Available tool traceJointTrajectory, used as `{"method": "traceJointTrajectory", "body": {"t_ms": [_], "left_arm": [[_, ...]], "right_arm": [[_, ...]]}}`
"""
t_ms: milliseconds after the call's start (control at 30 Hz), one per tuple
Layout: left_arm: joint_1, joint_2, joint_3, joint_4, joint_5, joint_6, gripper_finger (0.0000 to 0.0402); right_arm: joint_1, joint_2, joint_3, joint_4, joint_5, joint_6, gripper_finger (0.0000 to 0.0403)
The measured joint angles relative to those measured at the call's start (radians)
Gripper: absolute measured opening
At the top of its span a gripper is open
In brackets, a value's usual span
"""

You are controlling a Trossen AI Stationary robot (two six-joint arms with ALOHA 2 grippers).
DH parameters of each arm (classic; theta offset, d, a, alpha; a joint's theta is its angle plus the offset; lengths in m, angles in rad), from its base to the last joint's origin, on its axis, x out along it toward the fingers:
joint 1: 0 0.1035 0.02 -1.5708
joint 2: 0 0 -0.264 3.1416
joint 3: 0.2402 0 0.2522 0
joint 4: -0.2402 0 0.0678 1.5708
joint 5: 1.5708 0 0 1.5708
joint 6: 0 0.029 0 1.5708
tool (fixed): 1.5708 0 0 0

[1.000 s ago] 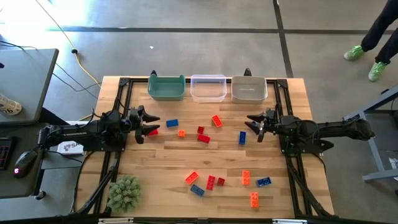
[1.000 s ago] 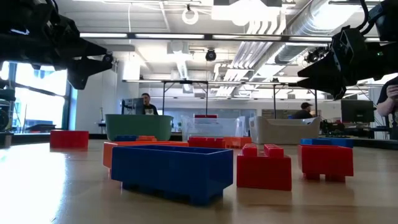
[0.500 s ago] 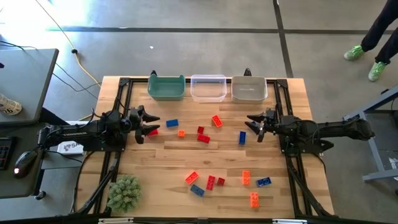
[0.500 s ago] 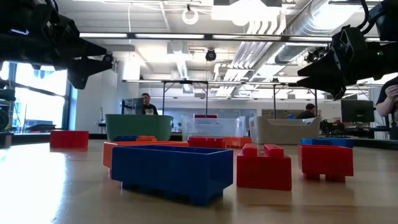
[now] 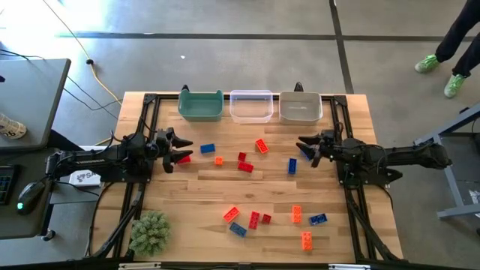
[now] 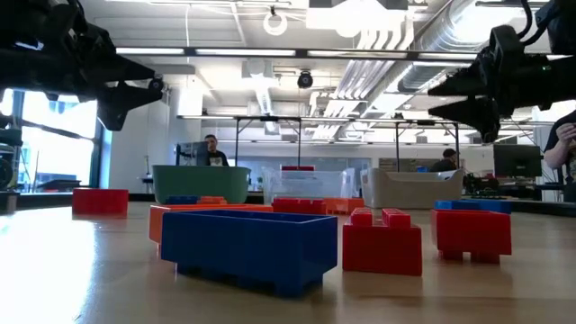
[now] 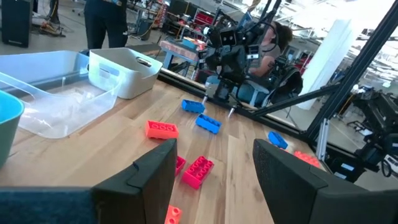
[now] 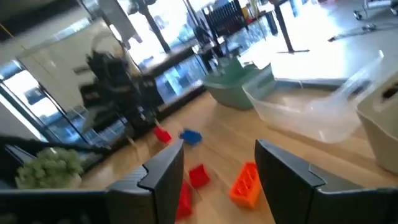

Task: Sort & place blocks by color
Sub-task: Put the blue game piece into the white bin

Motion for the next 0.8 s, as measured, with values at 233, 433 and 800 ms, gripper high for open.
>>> {"method": "traceJointTrajectory", "body": {"t_ms": [233, 433, 800], "left_arm": [[0.0, 0.0, 0.0, 0.0, 0.0, -0.001, 0.02], [0.0, 0.0, 0.0, 0.0, 0.0, -0.004, 0.02], [0.0, 0.0, 0.0, 0.001, -0.011, -0.123, 0.02]], "right_arm": [[0.0, 0.0, 0.062, 0.028, 0.045, -0.002, 0.0186], [0.0, 0.001, 0.148, 0.026, 0.081, 0.0, 0.0186], [0.0, 0.036, 0.406, -0.152, 0.111, 0.07, 0.0186]]}}
